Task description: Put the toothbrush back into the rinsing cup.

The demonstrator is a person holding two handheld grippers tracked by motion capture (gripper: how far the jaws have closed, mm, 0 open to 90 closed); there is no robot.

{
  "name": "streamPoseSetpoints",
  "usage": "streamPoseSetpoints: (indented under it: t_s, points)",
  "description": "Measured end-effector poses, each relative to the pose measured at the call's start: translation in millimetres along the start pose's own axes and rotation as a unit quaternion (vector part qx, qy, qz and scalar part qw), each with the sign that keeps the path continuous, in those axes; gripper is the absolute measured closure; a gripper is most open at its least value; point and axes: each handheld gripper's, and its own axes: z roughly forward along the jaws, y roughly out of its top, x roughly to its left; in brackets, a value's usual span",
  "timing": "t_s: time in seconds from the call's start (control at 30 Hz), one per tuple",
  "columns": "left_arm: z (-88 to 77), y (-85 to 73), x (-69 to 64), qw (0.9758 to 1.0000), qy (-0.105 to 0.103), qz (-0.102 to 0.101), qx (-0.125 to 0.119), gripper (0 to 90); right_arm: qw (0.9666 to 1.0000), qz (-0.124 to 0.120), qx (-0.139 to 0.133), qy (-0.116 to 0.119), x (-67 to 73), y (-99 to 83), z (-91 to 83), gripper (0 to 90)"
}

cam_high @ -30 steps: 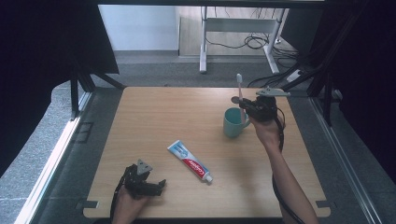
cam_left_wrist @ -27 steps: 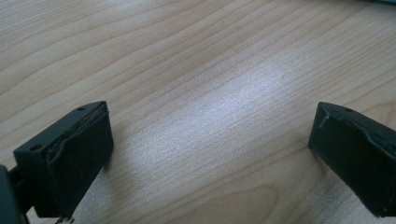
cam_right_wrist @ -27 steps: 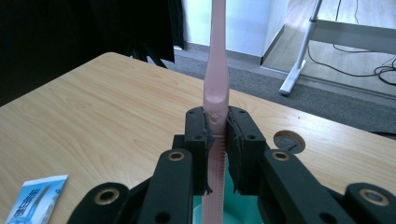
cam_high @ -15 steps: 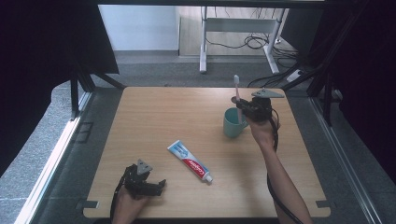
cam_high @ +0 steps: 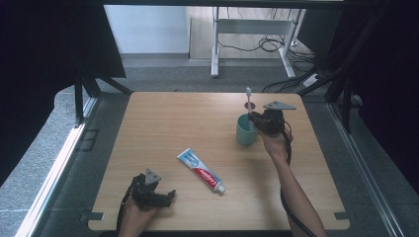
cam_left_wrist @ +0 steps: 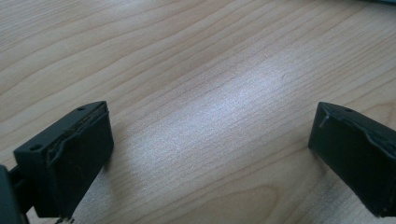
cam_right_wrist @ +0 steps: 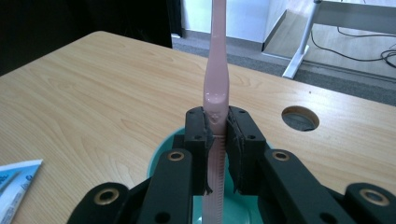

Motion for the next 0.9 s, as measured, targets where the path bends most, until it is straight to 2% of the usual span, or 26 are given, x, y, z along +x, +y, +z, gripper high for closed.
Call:
streamPoseSetpoints:
  t_s: [0.57, 0.9]
  points:
    - [0.0, 0.0, 0.0, 1.0, 0.0, 0.0, 0.0, 0.0, 0.9996, 0.006, 0.026, 0.005, -4.1, -21.7, 12.0, 78.5]
    - [0.0, 0.0, 0.0, 1.0, 0.0, 0.0, 0.0, 0.0, 0.9988, 0.011, 0.047, 0.009, -4.9, -25.9, 19.7, 78.2]
